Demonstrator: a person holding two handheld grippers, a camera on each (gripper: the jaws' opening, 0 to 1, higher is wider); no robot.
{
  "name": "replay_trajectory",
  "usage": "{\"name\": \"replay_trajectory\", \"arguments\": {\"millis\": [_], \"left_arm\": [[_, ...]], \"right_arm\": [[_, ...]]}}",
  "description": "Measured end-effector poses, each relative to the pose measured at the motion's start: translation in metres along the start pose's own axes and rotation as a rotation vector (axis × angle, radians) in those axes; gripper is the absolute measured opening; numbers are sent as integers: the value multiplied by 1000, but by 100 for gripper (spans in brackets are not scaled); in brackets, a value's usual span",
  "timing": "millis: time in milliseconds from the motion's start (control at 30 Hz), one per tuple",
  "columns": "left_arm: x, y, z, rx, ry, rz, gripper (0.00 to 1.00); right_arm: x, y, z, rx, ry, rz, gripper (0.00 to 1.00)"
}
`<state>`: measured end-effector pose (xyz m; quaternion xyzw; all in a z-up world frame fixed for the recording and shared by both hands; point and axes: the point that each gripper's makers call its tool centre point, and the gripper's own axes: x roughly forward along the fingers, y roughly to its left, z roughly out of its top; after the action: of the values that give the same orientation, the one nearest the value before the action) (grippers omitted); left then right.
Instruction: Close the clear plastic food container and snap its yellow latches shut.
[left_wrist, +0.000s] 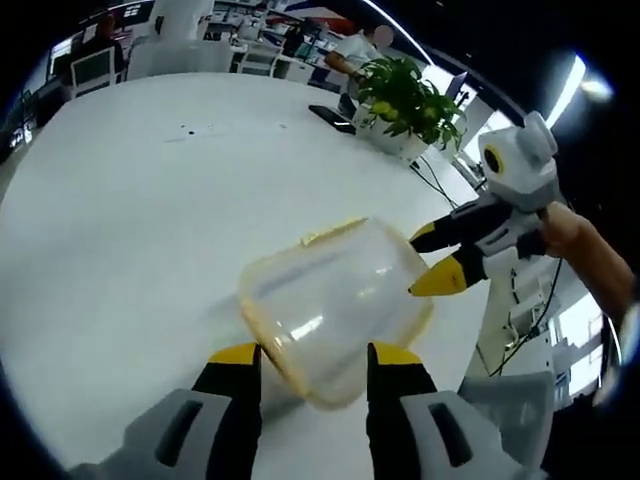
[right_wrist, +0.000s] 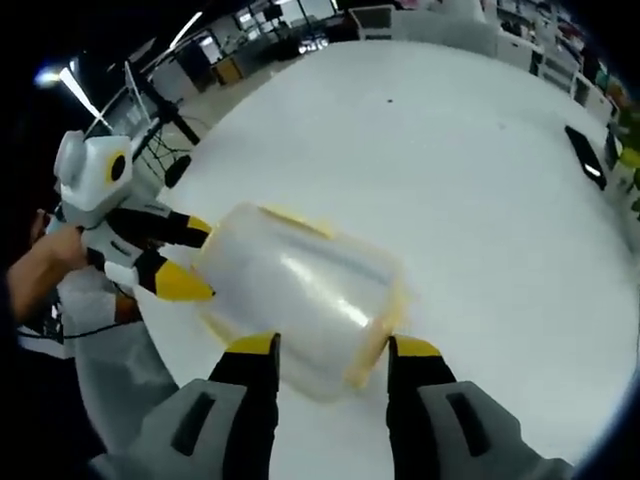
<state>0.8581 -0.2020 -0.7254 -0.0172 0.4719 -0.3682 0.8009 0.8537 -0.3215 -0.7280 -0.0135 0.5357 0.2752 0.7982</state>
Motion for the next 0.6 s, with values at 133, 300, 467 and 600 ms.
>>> {"name": "replay_trajectory", "arguments": {"millis": [133,300,467,600], "left_arm": [[0,0,-1,-5,-4,0,35],[-1,0,-2,1,-4,-4,35],[-2,1,-4,3,2,-8,35],[-4,2,-7,3,6,-10,36]], "right_arm": [[-1,1,0,7,-13,-4,40],[-1,4,-1,20,-13,-9,40],[-2,7,-2,28,-27,-9,40],[-1,11,-1,33,-31,-6,40]]}}
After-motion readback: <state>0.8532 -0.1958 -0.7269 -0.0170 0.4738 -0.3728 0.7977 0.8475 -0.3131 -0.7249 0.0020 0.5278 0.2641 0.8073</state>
